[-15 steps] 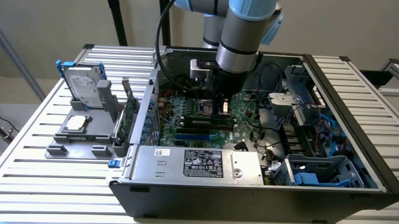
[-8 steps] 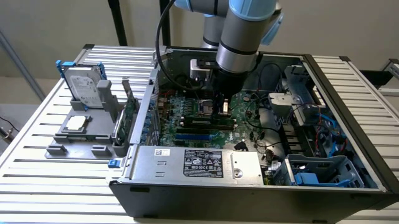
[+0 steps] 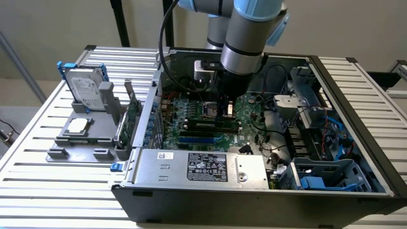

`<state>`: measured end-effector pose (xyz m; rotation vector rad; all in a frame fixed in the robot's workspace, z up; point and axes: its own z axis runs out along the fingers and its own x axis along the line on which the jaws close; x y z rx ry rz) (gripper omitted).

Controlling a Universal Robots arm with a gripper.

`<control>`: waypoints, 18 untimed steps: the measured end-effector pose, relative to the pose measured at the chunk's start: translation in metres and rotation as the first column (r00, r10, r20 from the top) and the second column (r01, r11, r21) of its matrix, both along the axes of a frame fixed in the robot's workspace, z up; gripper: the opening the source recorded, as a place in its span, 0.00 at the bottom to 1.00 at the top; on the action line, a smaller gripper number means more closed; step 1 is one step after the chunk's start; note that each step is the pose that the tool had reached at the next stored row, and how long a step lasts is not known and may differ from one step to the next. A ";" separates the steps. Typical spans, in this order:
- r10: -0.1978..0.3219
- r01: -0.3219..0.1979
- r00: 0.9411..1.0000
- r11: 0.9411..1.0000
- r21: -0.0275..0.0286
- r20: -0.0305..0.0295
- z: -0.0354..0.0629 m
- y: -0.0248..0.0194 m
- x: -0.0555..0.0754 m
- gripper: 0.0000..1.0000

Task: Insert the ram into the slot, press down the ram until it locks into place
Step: 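Insert the ram into the slot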

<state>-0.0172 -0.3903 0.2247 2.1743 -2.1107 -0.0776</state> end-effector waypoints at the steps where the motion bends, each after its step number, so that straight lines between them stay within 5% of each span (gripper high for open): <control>1: 0.000 0.000 1.000 1.000 0.000 0.000 -0.0001 0.0000 0.000 0.13; 14: -0.003 0.003 1.000 1.000 0.000 0.000 -0.0021 0.0000 0.000 0.15; 18: -0.004 0.004 1.000 1.000 0.000 0.000 0.0084 0.0000 -0.001 0.21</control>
